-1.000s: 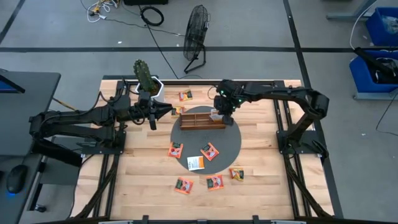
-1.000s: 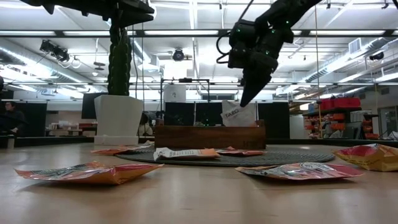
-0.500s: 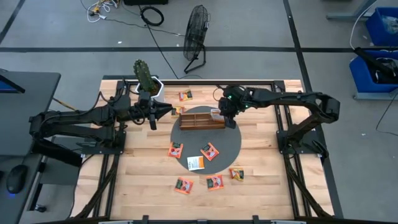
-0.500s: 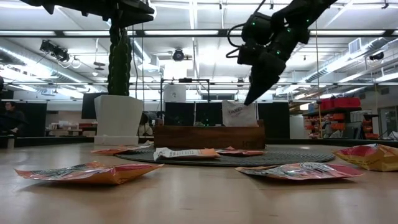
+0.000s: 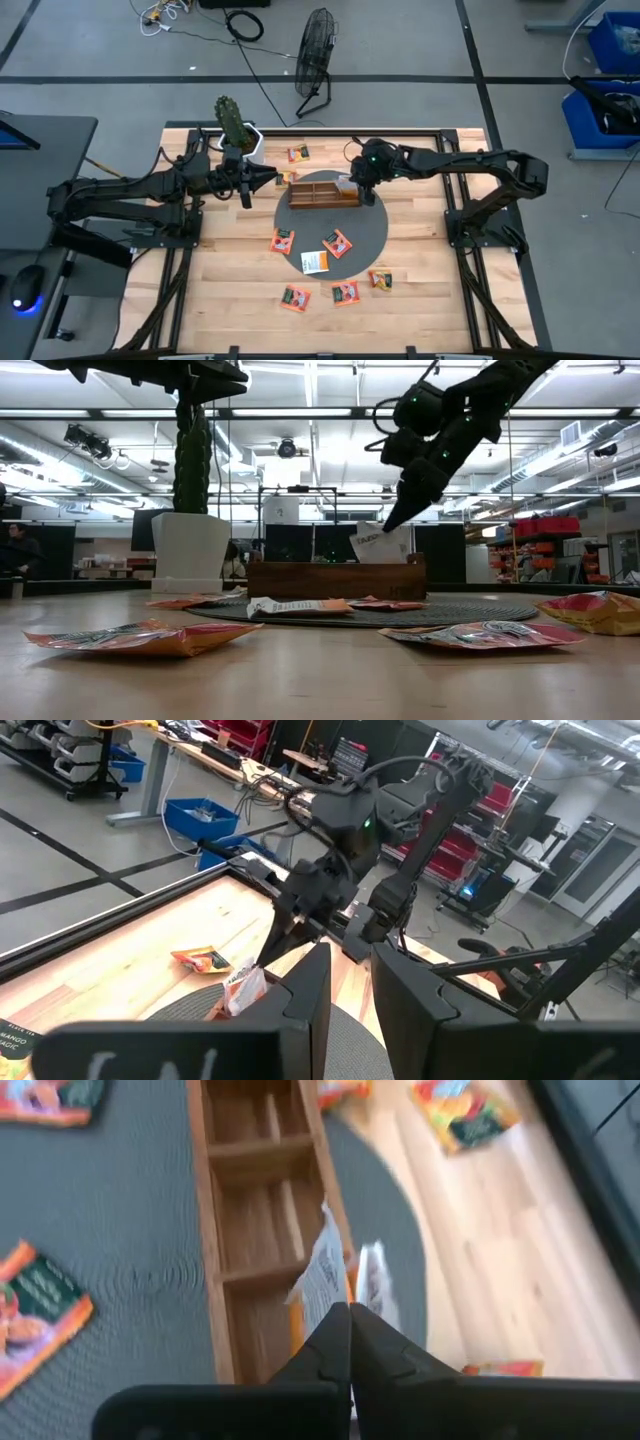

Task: Pick & Place Tea
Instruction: Put the white tea bag into the right section of the wooden organizer

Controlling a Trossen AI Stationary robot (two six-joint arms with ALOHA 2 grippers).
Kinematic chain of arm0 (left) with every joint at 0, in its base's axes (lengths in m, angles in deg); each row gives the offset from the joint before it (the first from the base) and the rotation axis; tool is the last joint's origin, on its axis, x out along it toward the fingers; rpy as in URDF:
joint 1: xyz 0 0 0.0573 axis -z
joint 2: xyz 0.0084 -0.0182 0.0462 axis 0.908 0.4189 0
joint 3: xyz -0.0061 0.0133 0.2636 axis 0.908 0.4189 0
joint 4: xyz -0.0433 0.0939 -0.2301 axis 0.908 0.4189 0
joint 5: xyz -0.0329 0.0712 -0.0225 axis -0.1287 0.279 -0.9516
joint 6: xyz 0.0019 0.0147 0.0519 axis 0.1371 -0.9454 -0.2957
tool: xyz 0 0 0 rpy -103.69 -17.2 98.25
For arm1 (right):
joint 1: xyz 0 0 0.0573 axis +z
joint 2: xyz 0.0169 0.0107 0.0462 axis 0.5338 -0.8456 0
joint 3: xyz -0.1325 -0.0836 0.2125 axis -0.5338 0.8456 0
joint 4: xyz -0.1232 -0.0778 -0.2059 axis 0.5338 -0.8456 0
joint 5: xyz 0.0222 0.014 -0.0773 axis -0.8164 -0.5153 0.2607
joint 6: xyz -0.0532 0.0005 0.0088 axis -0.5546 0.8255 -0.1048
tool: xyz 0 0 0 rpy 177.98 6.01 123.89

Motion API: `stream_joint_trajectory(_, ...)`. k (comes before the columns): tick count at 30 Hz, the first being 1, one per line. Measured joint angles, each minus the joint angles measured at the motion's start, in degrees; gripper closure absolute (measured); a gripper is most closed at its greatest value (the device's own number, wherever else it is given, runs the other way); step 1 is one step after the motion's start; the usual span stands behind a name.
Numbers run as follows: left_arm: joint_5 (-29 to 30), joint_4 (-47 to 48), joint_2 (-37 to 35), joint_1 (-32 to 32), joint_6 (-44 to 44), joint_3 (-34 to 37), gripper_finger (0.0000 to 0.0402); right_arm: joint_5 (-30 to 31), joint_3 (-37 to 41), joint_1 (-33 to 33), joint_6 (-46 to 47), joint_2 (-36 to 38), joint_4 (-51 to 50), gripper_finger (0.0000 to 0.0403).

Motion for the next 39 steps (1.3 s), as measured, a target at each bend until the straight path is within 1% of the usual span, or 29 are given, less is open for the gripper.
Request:
stream_joint_trajectory(8, 0.0, 0.0, 0.1, 0.0, 0.0, 0.0, 0.0323, 1.0, 0.0, 0.0, -1.6, 0.6, -3.1, 0.0403)
stream_joint_trajectory(13, 0.0, -0.1, 0.1, -0.3, 0.0, 0.0, 0.0323, 2.3, 1.8, 0.0, -2.0, 0.6, -3.2, 0.0403)
stream_joint_trajectory(20, 0.0, -0.1, 0.1, -0.7, 0.2, 0.0, 0.0323, 2.4, 2.8, 0.0, -0.9, 0.7, -3.4, 0.0397)
stream_joint_trajectory(23, 0.0, -0.1, 0.1, -0.7, 0.1, 0.0, 0.0323, 2.5, 2.8, 0.0, -0.4, 1.7, -3.2, 0.0380)
stream_joint_trajectory(27, 0.0, 0.0, 0.1, -0.7, 0.1, 0.0, 0.0323, 5.9, 2.8, 0.0, 0.0, 3.6, -3.1, 0.0351)
stream_joint_trajectory(31, 0.0, -0.2, 0.1, -0.7, 0.0, 0.0, 0.0323, 7.0, 2.8, 0.0, 1.1, 5.8, -3.1, 0.0323)
stream_joint_trajectory(36, 0.0, -0.3, 0.1, -0.7, 0.0, 0.0, 0.0323, 6.7, 2.8, 0.1, 3.1, 6.7, -4.7, 0.0289)
stream_joint_trajectory(39, 0.0, -0.6, 0.1, -0.7, 0.0, 0.0, 0.0323, 3.3, 2.8, 0.3, 6.7, 7.6, -4.7, 0.0273)
